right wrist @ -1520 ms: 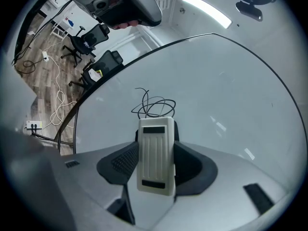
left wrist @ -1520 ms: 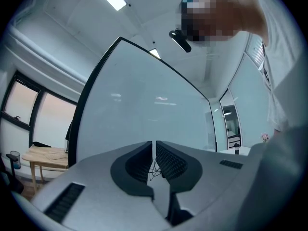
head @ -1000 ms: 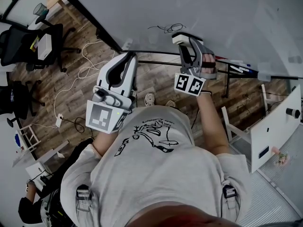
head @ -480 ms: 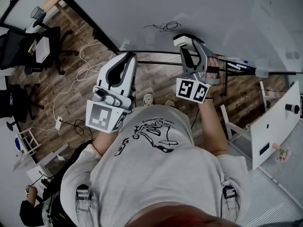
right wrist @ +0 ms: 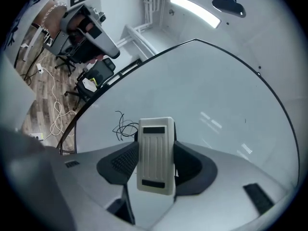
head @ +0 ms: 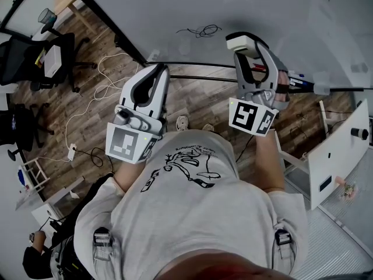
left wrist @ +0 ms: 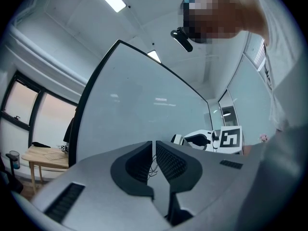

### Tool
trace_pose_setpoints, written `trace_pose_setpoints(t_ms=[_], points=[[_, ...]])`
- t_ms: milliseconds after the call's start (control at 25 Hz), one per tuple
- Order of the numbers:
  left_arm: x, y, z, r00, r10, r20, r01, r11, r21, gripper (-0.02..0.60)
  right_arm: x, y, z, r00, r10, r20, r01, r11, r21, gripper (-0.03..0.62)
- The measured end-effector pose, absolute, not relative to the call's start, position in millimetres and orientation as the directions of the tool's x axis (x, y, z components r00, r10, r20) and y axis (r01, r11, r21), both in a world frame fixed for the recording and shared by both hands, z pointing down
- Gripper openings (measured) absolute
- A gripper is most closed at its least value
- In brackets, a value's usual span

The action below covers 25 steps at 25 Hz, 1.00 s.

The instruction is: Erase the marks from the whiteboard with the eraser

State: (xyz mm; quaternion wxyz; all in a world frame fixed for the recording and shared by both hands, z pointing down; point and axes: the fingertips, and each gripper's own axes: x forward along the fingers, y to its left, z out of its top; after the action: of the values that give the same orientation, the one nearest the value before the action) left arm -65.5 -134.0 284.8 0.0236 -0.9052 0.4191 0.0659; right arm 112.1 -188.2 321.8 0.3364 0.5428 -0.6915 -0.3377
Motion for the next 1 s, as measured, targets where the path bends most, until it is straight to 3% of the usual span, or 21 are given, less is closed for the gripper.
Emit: trace_pose_setpoints(t_ms=[360,1000], points=[[-69.0,-131.2,281.9,0.635,-0.759,-0.142,-0.767,-0.642,0.004,0.038,104.9,-198.4,281.8,-0.196,-0.98,0.033,-0.529,0.134,0.838,0.238],[-74.0,-133.8,281.8,0.628,-0.765,-0.145,-0.772,-0.636,0.01,0.038,102.2,-231.3,288.5,-0.185,-0.982,0.04,-0.489,0.127,0.863,0.238]])
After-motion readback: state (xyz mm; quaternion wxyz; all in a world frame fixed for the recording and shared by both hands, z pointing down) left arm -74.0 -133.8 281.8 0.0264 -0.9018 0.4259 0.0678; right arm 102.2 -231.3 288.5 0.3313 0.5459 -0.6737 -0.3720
